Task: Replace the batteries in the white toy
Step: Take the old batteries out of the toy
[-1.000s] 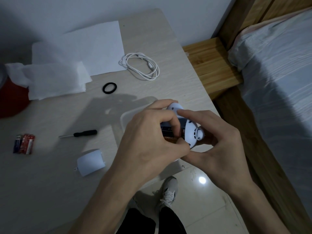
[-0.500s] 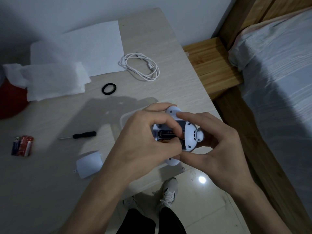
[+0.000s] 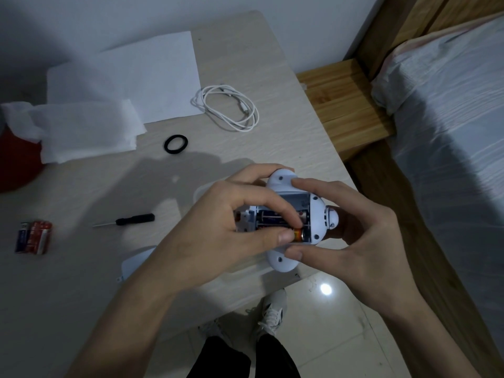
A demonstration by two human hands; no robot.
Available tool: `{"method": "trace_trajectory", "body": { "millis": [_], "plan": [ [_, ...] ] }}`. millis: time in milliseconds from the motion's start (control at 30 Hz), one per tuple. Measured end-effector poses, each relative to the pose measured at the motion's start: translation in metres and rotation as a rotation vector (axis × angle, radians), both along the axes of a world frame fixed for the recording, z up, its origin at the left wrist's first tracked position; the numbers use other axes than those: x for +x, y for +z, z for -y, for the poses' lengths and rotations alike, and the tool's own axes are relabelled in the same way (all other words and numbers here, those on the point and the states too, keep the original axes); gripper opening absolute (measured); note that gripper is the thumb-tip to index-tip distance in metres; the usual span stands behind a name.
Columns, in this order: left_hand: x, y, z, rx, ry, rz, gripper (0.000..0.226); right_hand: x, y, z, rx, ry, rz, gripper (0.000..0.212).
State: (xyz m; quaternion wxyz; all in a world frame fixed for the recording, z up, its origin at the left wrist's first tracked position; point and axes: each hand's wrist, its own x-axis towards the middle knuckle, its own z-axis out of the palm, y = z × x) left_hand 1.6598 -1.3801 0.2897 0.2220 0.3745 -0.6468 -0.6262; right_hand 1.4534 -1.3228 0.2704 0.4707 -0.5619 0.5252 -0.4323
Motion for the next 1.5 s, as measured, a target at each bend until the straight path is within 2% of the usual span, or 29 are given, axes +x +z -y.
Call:
{"method": "trace_trajectory", "body": {
  "millis": [367,600,900,1100,1333,1500],
  "plan": [
    [0.000,0.002,0.008,0.041,-0.168,0.006,0.022,-0.007,-0.001,0.000,0.042,0.039,0.041,0.068],
    [0.001,-0.002,0.009,-0.058,-0.244,0.039,0.017,-0.008,-0.001,0.001,0.059,0.045,0.104,0.068],
    [-0.004,-0.003,-0.004,-0.109,-0.144,-0.057,0.013,-0.007,0.000,0.000,0.072,0.026,0.093,0.068],
    [-0.007,-0.008,-0.014,-0.335,-0.014,-0.035,0.004,-0.009,0.002,-0.002,0.077,0.013,0.136,0.068],
    [-0.006,-0.010,-0.013,-0.272,-0.040,-0.010,0.021,-0.009,0.002,-0.001,0.086,0.030,0.159,0.072],
    [-0.005,-0.009,-0.011,-0.255,-0.111,0.027,0.020,-0.009,0.002,-0.001,0.108,0.039,0.157,0.074]
  ]
}}
